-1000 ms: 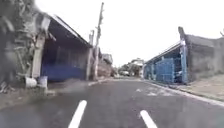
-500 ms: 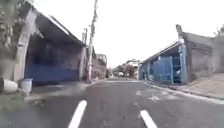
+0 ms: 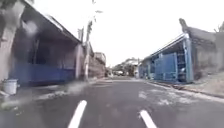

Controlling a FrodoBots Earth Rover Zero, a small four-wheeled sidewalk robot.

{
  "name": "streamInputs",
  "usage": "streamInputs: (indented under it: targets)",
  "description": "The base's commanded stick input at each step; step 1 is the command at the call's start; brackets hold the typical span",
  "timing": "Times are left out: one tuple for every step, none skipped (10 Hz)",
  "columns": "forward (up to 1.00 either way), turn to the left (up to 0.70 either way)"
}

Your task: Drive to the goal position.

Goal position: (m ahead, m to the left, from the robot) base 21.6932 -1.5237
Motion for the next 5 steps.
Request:
streamInputs:
  targets:
    - [1.0, 0.2]
    - [1.0, 0.16]
    - [1.0, 0.16]
    - [1.0, 0.14]
    - [1.0, 0.21]
